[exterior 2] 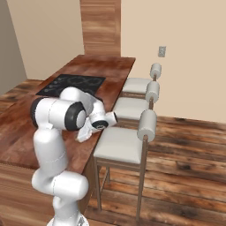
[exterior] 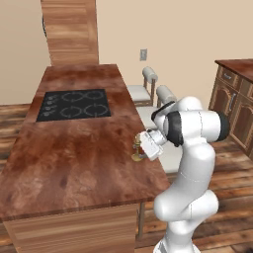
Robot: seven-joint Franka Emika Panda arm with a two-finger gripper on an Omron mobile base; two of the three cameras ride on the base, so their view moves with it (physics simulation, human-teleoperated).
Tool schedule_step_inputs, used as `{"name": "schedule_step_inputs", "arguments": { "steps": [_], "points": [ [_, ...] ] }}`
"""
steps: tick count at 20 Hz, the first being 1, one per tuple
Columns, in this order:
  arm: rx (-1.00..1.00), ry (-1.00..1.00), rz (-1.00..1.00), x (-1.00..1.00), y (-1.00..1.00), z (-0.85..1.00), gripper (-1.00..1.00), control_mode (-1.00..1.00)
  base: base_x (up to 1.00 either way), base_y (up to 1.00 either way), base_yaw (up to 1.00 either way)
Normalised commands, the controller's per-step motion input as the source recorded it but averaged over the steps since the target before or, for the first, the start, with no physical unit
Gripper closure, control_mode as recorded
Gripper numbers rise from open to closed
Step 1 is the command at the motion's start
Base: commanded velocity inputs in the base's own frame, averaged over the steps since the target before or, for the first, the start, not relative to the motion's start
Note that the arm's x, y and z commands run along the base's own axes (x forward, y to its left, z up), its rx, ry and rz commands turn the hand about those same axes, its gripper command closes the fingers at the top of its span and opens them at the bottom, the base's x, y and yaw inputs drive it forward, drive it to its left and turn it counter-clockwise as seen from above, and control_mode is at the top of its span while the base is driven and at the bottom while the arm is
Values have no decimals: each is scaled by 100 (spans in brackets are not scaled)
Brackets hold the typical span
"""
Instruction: Get the candle and the beer from the cabinet and move them to the dining counter.
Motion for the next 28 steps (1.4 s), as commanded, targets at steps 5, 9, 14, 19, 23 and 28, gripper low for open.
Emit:
{"name": "schedule_step_inputs", "arguments": {
  "steps": [5,9,14,19,23,28],
  "points": [
    [0,-1,0,-12,-2,29,-100,-100,0,0,0],
    [0,0,0,0,-8,33,-100,-100,0,0,0],
    [0,0,0,0,-16,22,-100,-100,0,0,0],
    [0,0,0,0,-22,0,-100,-100,0,0,0],
    [0,0,0,8,-20,0,-100,-100,0,0,0],
    [0,0,0,30,-3,0,-100,-100,0,0,0]
  ]
}}
